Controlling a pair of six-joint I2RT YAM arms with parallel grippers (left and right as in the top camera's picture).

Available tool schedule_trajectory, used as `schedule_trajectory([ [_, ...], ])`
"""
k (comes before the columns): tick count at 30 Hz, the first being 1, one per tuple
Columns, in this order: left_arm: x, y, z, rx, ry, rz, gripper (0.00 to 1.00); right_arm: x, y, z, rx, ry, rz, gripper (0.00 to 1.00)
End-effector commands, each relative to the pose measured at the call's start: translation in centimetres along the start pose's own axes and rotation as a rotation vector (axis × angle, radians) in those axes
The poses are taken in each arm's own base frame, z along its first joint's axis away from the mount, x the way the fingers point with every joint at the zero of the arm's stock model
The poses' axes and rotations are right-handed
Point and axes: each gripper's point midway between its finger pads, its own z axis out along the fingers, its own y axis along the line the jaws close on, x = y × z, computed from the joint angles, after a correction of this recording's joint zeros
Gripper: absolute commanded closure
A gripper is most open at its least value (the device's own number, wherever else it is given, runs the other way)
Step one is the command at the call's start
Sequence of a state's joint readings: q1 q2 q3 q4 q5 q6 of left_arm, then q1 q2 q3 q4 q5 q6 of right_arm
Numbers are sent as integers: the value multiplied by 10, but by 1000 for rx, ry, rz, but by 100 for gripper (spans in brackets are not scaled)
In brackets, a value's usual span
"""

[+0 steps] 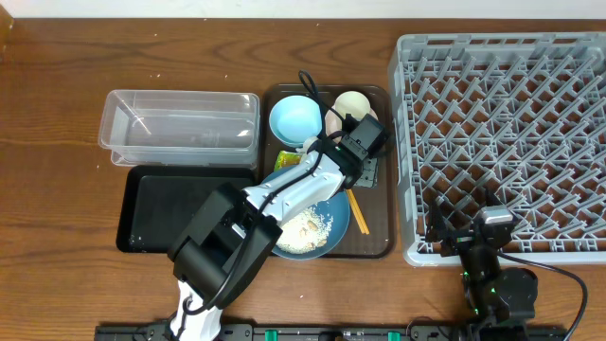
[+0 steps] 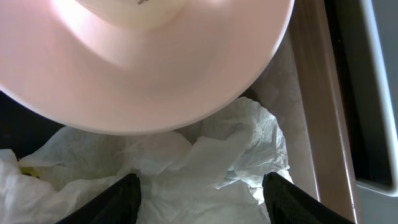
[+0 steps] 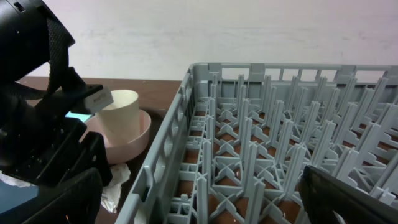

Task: Sort waste into correct bins and load items into the dishwasher rack
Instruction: 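Lower the left gripper and pinch the crumpled white tissue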

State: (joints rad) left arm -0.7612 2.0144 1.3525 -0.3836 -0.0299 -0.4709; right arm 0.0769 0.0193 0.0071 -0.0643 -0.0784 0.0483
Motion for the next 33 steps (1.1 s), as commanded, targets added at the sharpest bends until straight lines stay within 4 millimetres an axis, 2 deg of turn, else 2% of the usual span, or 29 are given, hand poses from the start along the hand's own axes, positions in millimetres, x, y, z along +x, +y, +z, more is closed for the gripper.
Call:
schedule_trajectory([
  [1, 4, 2, 8, -16, 14, 5, 34, 1, 0, 0, -3, 4, 0, 1],
  [4, 3, 2, 8, -14, 11, 5, 34, 1, 0, 0, -3, 4, 0, 1],
  [17, 3, 0, 8, -9, 6, 6, 47, 1, 0, 0, -3, 4, 0, 1],
  [33, 5, -4, 8, -5, 7, -54, 46, 1, 0, 0, -3, 4, 0, 1],
])
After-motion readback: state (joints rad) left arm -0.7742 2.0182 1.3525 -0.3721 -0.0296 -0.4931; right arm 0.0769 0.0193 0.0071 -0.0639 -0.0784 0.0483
